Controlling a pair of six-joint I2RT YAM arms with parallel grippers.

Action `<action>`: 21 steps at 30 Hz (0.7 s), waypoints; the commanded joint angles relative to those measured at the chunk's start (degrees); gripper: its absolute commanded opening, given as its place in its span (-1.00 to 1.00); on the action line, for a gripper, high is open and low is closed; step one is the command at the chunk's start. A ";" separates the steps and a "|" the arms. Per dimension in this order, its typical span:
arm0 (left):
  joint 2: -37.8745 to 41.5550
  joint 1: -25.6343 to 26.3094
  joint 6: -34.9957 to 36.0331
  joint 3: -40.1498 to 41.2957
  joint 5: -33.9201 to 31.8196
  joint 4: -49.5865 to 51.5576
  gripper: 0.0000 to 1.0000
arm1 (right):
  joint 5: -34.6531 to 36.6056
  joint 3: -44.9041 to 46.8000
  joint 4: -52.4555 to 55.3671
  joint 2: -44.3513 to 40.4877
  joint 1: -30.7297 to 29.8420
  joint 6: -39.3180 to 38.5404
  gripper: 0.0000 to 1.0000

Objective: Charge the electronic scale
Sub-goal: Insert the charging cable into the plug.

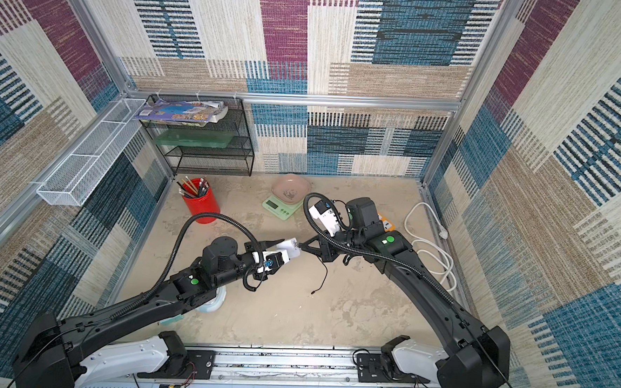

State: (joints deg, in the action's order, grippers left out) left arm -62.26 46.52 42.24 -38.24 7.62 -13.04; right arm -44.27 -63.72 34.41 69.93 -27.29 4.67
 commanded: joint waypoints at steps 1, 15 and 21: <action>0.55 0.02 1.21 0.21 0.91 -2.21 -0.35 | 2.17 -0.74 0.52 0.44 -0.04 -0.62 -1.00; 0.73 -0.23 5.20 -0.84 -0.58 -0.04 -0.33 | 1.02 -1.05 2.74 1.26 -2.26 -3.42 -1.00; 2.13 -0.57 6.89 -0.60 -0.40 0.85 -0.30 | 2.49 -1.30 3.45 1.35 -2.59 -4.20 -1.00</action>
State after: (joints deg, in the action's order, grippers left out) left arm -60.82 46.24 46.78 -38.48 6.50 -10.07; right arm -42.83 -64.51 36.97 71.22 -29.61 1.85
